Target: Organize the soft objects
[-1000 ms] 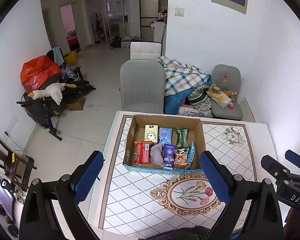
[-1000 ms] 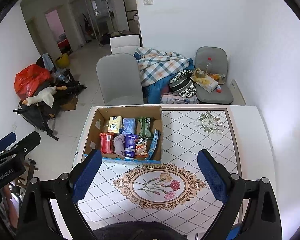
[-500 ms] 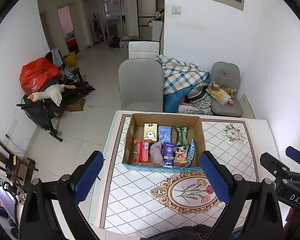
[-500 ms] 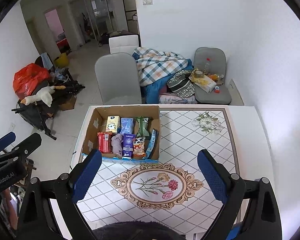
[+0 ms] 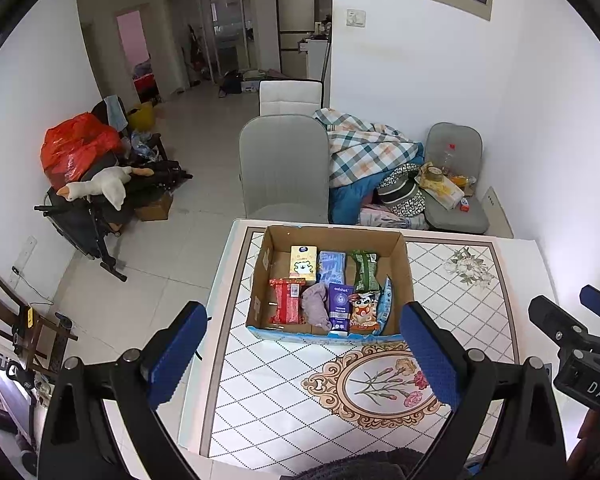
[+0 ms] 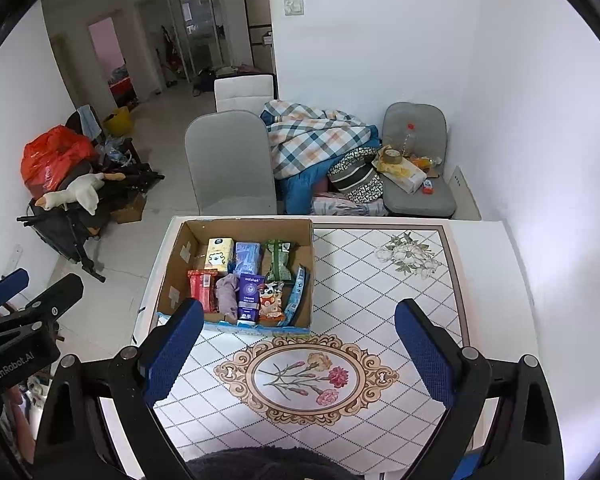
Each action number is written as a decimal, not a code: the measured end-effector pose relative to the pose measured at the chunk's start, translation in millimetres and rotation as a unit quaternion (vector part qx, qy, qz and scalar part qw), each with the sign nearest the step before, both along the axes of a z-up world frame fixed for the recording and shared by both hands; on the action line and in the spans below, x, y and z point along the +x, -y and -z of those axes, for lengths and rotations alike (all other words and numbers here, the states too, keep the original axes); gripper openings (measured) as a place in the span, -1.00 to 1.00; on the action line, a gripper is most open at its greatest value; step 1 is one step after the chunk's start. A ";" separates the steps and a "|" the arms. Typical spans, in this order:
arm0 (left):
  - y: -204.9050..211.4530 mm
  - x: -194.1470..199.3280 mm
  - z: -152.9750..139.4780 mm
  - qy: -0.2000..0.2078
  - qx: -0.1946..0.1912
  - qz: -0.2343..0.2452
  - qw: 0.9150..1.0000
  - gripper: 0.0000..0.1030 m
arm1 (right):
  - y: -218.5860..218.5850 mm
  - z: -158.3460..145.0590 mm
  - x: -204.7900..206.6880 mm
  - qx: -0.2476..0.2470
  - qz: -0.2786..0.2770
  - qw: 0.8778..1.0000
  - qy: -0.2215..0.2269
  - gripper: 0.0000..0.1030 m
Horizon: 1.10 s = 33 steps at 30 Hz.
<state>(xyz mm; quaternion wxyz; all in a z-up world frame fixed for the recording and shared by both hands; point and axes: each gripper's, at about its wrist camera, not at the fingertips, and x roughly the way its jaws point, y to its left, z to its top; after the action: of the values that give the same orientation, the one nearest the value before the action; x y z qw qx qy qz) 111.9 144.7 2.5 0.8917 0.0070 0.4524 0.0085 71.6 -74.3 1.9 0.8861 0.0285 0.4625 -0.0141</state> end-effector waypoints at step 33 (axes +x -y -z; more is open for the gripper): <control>-1.3 3.8 5.8 -0.003 0.004 0.006 1.000 0.92 | -2.3 -0.6 4.0 -0.007 0.014 1.000 0.001 0.91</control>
<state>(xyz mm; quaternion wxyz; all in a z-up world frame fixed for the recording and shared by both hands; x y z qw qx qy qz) 115.7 146.0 -3.3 0.8903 0.0133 0.4551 0.0050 75.6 -72.0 2.4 0.8866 0.0290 0.4607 -0.0295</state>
